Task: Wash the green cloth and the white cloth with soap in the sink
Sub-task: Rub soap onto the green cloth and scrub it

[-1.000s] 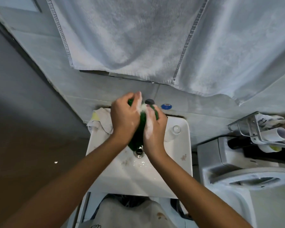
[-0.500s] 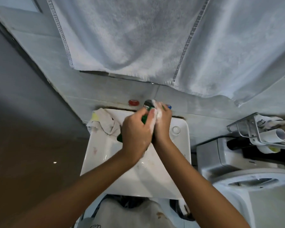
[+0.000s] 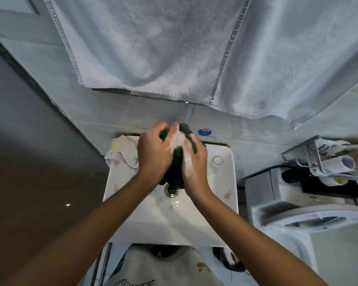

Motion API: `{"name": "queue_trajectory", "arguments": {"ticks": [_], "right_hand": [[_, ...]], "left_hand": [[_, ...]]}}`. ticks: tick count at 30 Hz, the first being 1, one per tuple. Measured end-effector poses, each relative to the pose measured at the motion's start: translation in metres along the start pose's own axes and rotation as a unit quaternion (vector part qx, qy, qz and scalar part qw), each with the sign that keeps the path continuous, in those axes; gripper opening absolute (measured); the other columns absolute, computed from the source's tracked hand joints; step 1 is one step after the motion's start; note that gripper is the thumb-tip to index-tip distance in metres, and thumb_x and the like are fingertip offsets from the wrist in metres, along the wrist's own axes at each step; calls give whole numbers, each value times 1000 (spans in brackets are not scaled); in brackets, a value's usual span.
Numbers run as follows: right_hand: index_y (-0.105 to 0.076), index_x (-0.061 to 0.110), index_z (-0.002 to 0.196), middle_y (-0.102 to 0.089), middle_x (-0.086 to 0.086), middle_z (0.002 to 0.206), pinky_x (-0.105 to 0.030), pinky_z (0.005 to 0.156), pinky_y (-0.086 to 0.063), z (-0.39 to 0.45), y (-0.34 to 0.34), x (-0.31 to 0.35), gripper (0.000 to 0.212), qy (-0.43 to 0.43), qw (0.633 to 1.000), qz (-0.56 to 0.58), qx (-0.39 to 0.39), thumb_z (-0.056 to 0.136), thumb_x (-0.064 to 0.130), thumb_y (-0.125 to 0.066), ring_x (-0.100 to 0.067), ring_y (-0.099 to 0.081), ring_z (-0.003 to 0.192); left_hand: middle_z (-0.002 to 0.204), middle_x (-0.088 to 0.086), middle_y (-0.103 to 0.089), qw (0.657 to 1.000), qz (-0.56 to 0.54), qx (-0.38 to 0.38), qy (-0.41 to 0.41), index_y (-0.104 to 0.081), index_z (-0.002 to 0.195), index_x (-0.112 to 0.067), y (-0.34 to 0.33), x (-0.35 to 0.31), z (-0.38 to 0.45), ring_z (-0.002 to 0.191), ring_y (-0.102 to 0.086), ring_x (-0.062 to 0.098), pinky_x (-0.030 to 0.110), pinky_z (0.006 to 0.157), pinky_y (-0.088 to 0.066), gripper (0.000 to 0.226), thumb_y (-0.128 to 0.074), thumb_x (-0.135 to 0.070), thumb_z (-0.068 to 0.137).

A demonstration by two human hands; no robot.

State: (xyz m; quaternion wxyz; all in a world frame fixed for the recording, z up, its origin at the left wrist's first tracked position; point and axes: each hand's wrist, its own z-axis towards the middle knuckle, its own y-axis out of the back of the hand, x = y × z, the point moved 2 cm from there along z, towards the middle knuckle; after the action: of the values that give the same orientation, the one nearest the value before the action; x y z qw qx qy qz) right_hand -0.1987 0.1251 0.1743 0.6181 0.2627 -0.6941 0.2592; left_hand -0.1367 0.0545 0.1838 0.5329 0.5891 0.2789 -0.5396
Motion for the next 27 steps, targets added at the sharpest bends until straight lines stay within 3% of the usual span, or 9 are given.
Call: {"name": "queue_trajectory", "arguments": {"ticks": [2, 4, 8, 13, 17, 19, 22, 25, 27], "right_hand": [[-57, 7, 79, -58, -8, 75, -30, 73, -46, 1, 3, 0, 17, 22, 998, -36, 49, 91, 17, -49, -10, -54, 75], [-57, 12, 80, -59, 0, 76, -30, 75, -47, 7, 9, 3, 13, 12, 996, -47, 72, 91, 17, -51, -8, -55, 75], [-56, 13, 93, -61, -1, 86, -32, 80, -51, 13, 18, 9, 4, -29, 985, -75, 151, 94, 15, -60, -9, -60, 82], [-44, 22, 104, -61, -6, 105, -34, 70, -59, 22, 32, 18, 32, -157, 949, -163, 219, 86, 19, -70, -17, -66, 82], [-48, 19, 128, -61, -7, 116, -32, 81, -57, 28, 40, 23, 51, -151, 915, -237, 290, 83, 10, -69, -19, -65, 97], [-60, 14, 113, -66, -7, 99, -35, 83, -56, 29, 42, 26, 32, -148, 891, -281, 325, 83, 7, -67, -19, -66, 89], [-62, 13, 85, -63, -5, 78, -39, 79, -54, 30, 44, 28, 9, -131, 866, -339, 343, 81, 7, -68, -19, -63, 74], [-53, 24, 80, -60, 0, 77, -34, 72, -52, 28, 45, 27, 20, -109, 870, -352, 328, 82, 11, -68, -19, -61, 76], [-48, 28, 81, -59, -1, 83, -35, 73, -52, 26, 46, 24, 23, -90, 873, -361, 316, 84, 16, -67, -20, -61, 81]], "left_hand": [[52, -6, -46, 1000, 3, 6, 1, -44, 57, -24, 4, 5, 7, 52, -46, 15, 35, 53, -41, 37, -52, -44, 87], [55, -5, -50, 1000, 4, 15, 1, -48, 60, -21, 6, 5, 9, 55, -51, 20, 40, 55, -46, 38, -53, -50, 84], [53, -5, -46, 999, -15, 29, 7, -48, 59, -19, 16, 0, 14, 51, -44, 10, 28, 52, -39, 36, -63, -43, 81], [59, -6, -49, 990, 42, 137, 15, -49, 62, -22, 27, 0, 17, 58, -47, 10, 27, 56, -37, 31, -70, -33, 81], [67, -5, -55, 968, 52, 244, 38, -53, 70, -26, 34, 1, 16, 66, -54, 11, 35, 62, -45, 28, -65, -51, 74], [73, -5, -58, 953, 61, 293, 50, -55, 76, -26, 35, -1, 14, 69, -55, 10, 35, 65, -46, 35, -58, -59, 69], [83, -2, -58, 931, 79, 353, 58, -55, 83, -26, 35, -2, 10, 79, -55, 15, 40, 72, -46, 26, -50, -50, 75], [88, 0, -59, 918, 97, 380, 64, -53, 89, -30, 35, 0, 7, 80, -58, 17, 41, 69, -49, 3, -52, -27, 89], [89, -3, -60, 910, 127, 391, 47, -53, 96, -29, 36, 0, 8, 75, -61, 12, 33, 62, -52, 15, -57, -16, 89]]}}
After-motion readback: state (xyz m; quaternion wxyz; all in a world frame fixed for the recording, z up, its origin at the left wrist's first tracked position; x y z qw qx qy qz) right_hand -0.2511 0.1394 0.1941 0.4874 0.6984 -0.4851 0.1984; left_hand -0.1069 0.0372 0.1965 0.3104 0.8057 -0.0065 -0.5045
